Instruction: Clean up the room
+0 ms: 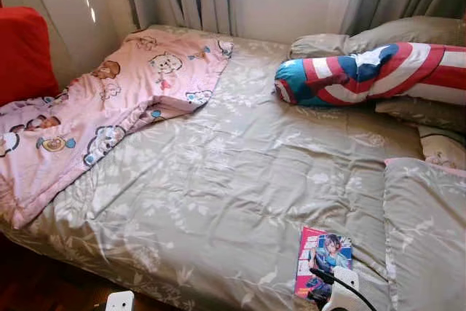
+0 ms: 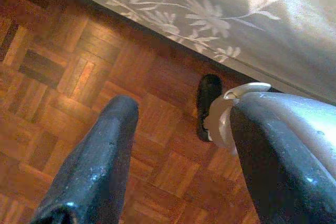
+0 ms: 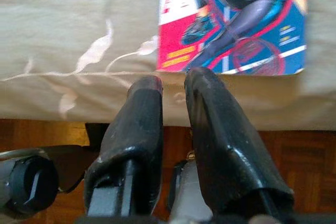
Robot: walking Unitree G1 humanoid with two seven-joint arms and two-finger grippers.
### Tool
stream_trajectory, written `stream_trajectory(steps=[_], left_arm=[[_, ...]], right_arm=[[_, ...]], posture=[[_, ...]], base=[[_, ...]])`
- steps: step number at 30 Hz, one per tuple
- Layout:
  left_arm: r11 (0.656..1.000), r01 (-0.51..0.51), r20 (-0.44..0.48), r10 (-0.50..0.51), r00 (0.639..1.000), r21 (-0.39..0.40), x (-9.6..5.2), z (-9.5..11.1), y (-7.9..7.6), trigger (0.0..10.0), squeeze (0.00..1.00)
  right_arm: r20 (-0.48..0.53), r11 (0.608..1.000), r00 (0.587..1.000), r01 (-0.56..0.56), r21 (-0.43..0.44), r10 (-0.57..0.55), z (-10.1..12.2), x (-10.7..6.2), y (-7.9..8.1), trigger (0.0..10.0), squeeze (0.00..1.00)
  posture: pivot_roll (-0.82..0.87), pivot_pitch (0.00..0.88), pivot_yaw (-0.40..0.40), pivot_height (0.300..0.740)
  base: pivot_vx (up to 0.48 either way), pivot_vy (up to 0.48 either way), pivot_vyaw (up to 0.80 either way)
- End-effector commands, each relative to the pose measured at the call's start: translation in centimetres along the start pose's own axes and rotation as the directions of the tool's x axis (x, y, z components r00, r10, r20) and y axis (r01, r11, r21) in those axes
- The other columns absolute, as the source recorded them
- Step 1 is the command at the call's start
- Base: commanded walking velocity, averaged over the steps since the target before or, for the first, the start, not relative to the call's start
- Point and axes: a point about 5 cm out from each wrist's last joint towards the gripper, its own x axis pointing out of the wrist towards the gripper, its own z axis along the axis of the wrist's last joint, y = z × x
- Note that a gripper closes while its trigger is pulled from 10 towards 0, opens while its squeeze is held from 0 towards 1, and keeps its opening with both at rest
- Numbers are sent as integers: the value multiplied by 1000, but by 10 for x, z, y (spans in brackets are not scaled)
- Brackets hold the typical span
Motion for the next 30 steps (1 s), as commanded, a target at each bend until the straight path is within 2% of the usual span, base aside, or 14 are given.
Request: stream_trajectory(steps=[1, 30], left_arm=[[1000, -5, -38, 5, 999, -1, -2, -8, 2, 10000, 0], [1000, -7, -37, 7, 999, 5, -2, -8, 2, 10000, 0]], right_arm=[[-21, 1000, 1000, 4, 1, -4, -5, -1, -2, 10000, 0], [-34, 1000, 999, 6, 9, -5, -9, -2, -2, 10000, 0]], posture=[[116, 105, -24, 740], [117, 103, -15, 740]], base=[[0, 337, 0], [0, 387, 0]])
